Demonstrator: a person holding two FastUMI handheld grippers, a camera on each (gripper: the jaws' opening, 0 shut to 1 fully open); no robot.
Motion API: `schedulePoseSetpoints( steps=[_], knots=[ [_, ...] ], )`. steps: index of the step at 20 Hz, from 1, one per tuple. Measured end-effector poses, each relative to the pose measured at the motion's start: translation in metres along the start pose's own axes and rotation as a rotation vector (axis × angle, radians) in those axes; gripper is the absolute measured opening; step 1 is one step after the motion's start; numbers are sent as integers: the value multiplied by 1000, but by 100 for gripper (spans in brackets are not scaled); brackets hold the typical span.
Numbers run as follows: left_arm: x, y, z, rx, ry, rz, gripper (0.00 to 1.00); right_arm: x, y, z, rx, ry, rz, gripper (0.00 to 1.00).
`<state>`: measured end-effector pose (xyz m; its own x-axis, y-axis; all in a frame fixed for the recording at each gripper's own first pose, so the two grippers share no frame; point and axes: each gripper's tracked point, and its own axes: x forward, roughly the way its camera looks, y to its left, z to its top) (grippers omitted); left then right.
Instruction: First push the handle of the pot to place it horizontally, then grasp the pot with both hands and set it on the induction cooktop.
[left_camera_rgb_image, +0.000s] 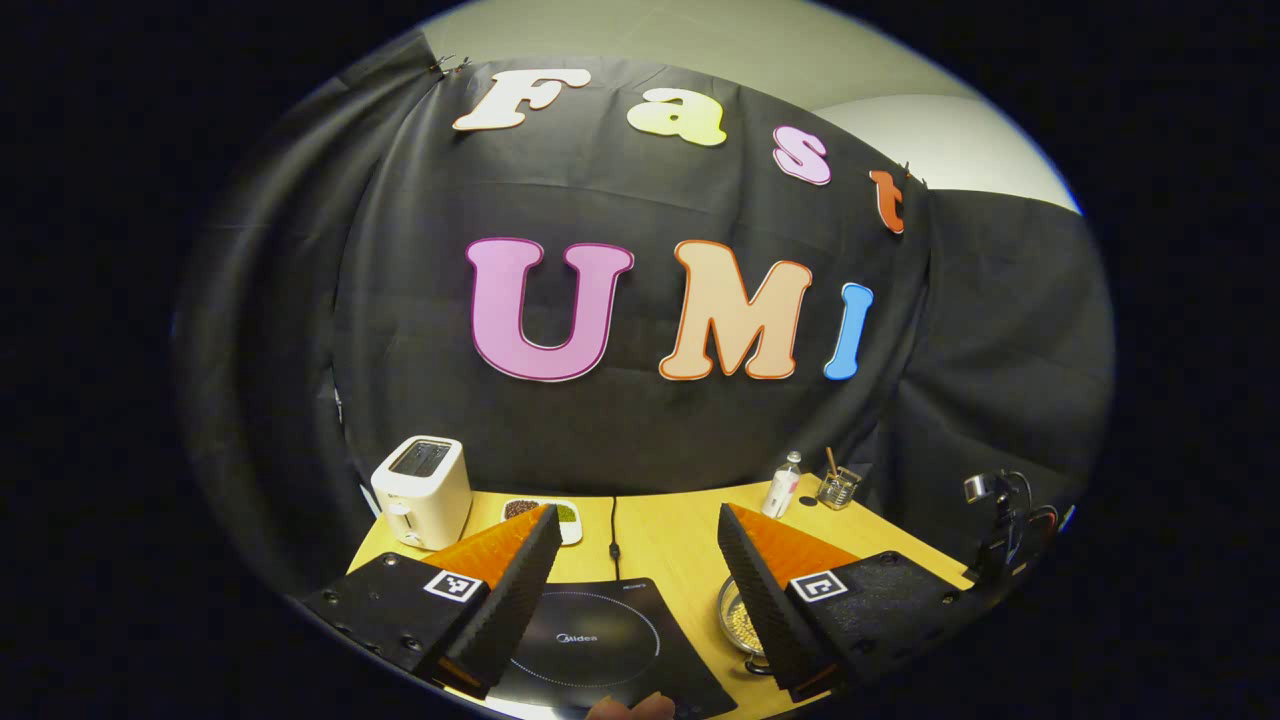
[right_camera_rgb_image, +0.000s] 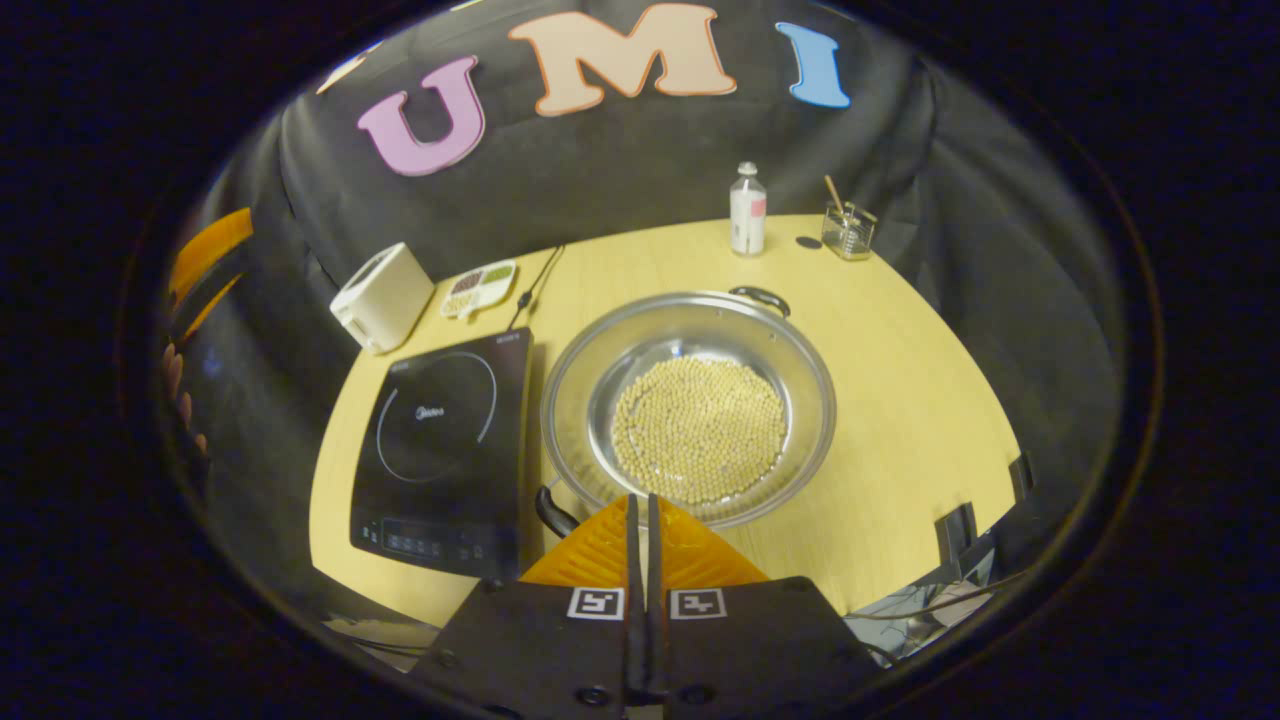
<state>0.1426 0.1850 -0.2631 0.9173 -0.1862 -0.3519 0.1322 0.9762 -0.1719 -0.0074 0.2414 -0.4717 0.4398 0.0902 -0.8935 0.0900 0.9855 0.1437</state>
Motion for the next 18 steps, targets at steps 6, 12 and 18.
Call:
schedulePoseSetpoints(
  steps=[6, 12, 18],
  knots=[
    [-11, 28, -11, -17, 8, 48, 96, 26, 10, -31, -44, 91, -13, 3],
    [-17, 40, -13, -13, 1, 68, 96, 44, 16, -55, -105, 173, -43, 3],
    [-18, 47, -16, -11, 5, 79, 96, 54, 21, -58, -128, 210, -52, 3]
  ],
)
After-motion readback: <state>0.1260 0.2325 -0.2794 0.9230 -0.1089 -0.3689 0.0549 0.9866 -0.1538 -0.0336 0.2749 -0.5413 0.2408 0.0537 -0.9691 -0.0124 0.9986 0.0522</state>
